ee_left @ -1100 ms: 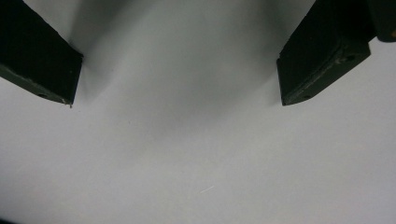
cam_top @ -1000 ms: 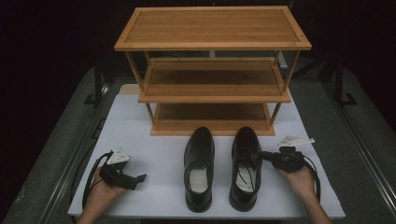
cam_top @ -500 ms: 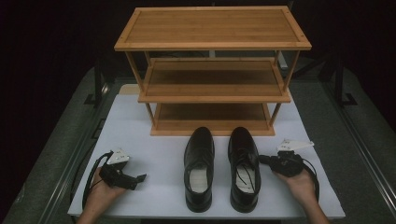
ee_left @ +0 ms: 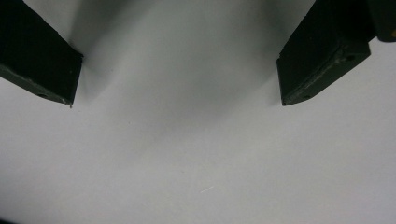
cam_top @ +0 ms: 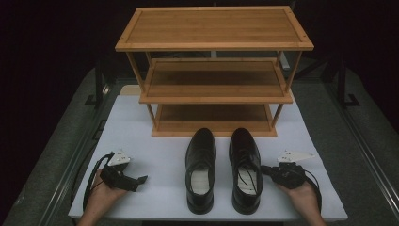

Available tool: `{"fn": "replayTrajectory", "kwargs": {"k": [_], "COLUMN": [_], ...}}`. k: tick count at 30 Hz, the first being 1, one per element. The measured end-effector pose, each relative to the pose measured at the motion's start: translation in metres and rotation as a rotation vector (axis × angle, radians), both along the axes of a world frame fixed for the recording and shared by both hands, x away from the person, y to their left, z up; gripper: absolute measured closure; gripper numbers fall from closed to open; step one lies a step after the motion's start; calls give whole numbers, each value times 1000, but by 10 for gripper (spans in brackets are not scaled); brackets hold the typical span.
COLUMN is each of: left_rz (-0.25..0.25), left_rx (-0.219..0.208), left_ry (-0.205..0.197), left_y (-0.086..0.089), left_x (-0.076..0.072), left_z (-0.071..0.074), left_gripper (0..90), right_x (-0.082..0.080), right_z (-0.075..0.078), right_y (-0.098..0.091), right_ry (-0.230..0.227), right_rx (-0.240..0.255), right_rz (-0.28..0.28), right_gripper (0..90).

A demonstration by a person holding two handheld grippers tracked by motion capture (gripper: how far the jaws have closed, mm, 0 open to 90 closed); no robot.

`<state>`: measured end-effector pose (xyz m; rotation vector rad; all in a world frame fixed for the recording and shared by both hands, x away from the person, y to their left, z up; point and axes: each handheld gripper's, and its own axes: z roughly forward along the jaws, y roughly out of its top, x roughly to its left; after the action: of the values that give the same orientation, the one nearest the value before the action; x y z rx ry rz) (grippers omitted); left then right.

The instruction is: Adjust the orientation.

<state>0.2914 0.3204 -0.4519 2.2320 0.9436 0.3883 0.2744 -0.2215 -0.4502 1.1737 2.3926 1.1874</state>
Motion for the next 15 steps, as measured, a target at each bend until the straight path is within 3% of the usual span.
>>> {"fn": "replayTrajectory", "kwargs": {"k": [15], "left_rz": [0], "left_rx": [0], "left_ry": [1], "left_y": [0], "left_x": [0], "left_z": [0], "left_gripper": [0], "right_x": [1], "right_z": [0], "right_y": [18], "right_ry": [3], "right_rx": [7], "right_rz": [32], "right_gripper": [900]}}
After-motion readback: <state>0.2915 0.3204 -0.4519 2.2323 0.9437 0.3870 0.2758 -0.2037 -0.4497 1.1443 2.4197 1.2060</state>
